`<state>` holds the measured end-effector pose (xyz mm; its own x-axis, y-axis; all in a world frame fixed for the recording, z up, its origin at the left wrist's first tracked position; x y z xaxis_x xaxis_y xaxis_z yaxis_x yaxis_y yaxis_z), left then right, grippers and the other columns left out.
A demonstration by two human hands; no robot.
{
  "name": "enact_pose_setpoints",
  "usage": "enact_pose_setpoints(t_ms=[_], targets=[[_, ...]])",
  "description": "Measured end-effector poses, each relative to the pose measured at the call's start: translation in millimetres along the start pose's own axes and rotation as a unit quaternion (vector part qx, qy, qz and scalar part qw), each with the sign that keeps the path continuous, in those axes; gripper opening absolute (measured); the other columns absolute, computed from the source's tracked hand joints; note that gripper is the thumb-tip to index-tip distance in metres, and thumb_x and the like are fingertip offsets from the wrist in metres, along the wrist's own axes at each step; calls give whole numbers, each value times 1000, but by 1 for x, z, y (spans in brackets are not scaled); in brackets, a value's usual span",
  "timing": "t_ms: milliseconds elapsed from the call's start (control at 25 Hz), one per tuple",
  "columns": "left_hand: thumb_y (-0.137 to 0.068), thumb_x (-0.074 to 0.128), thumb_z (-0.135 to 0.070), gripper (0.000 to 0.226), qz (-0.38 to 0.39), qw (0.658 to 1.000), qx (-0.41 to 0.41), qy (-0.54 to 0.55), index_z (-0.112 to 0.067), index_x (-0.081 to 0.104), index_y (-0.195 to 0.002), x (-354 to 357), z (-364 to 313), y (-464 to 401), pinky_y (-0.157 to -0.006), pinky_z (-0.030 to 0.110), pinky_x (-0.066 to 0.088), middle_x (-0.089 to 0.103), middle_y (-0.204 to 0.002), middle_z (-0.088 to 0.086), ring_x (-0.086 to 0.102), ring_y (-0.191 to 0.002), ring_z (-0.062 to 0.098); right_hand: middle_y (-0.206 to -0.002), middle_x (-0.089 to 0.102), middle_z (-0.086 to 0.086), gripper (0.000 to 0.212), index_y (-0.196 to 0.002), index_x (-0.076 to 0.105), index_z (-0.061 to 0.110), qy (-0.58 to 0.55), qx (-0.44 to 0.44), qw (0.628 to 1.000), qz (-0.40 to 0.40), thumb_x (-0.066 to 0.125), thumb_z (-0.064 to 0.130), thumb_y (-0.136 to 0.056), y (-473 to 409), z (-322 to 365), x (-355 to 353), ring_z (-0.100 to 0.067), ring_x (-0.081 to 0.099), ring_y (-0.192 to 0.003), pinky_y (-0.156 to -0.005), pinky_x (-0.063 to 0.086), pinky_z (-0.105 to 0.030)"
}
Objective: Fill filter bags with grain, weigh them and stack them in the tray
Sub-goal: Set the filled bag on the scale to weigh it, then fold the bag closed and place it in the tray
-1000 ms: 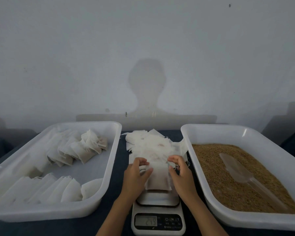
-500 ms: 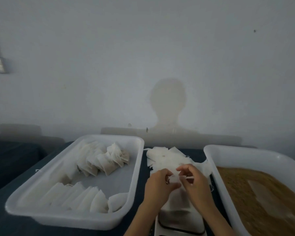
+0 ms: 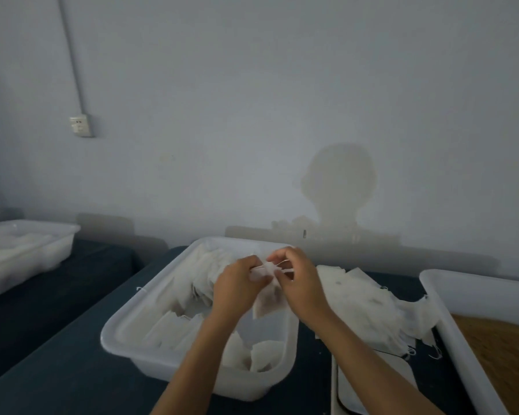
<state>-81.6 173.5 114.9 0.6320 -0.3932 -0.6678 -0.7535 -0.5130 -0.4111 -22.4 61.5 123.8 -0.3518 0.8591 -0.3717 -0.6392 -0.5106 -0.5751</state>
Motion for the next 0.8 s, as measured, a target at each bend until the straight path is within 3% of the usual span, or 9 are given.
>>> enact_pose_setpoints(t_ms=[120, 200, 360, 520, 600, 720, 800], targets=[[-85, 65, -28, 12, 5, 997, -66, -26, -17, 60, -83, -16, 59, -11, -71, 36, 54, 67, -76, 4, 66, -70, 24, -108, 61, -4, 25, -96, 59, 16, 27, 47, 995, 82, 49, -6, -88, -9, -16, 62, -13, 57, -95, -85, 49, -23], [-85, 65, -24, 12, 5, 993, -101, -51, -13, 60, -83, -26, 95, -16, -65, 36, 56, 67, -75, 7, 66, -67, 26, -109, 62, -8, 20, -101, 61, 11, 59, 81, 986, 130, 48, 1, -90, -12, -28, 98, -20, 59, -95, -88, 50, -34], [-87, 61, -11, 20, 19, 985, -157, -62, -11, 47, -73, -33, 158, -24, -42, 26, 44, 57, -65, 7, 59, -51, 23, -126, 59, -13, 30, -121, 61, 6, 110, 113, 946, 284, 45, 13, -96, -5, -41, 164, -27, 54, -116, -98, 42, -32], [-90, 57, -10, 12, 0, 975, -168, -146, -13, 48, -83, -45, 186, -40, -60, 30, 42, 57, -78, 7, 54, -74, 27, -115, 57, -17, 30, -108, 59, 5, 98, 136, 918, 360, 34, 18, -101, 13, -50, 200, -27, 53, -107, -85, 37, -31], [-91, 54, -10, 7, 5, 973, -163, -165, -12, 49, -87, -49, 190, -48, -65, 31, 42, 58, -83, 7, 53, -79, 26, -120, 54, -13, 31, -114, 57, 13, 89, 152, 903, 391, 32, 25, -102, 22, -55, 211, -17, 46, -105, -93, 36, -32], [-91, 53, -12, 5, 84, 954, -175, -228, -11, 48, -89, -38, 204, -46, -74, 33, 46, 61, -103, 13, 57, -88, 27, -140, 47, -10, 40, -132, 51, 10, 124, 136, 883, 433, 33, 30, -102, 22, -53, 222, -24, 44, -128, -108, 32, -38], [-93, 49, -14, 13, 142, 931, -170, -289, -13, 53, -105, -29, 213, -40, -83, 27, 44, 58, -118, 8, 57, -102, 22, -148, 41, -13, 46, -140, 45, 6, 139, 129, 877, 441, 34, 31, -102, 16, -50, 226, -28, 39, -135, -111, 30, -39]])
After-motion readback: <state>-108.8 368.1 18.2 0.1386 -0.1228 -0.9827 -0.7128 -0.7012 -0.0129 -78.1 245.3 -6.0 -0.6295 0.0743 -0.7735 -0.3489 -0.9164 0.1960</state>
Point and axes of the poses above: each hand's wrist, its own y-axis away from the middle knuckle, its own x-axis out of the palm, z = x × y, the point moved 9 cm from there along -y, towards the middle knuckle
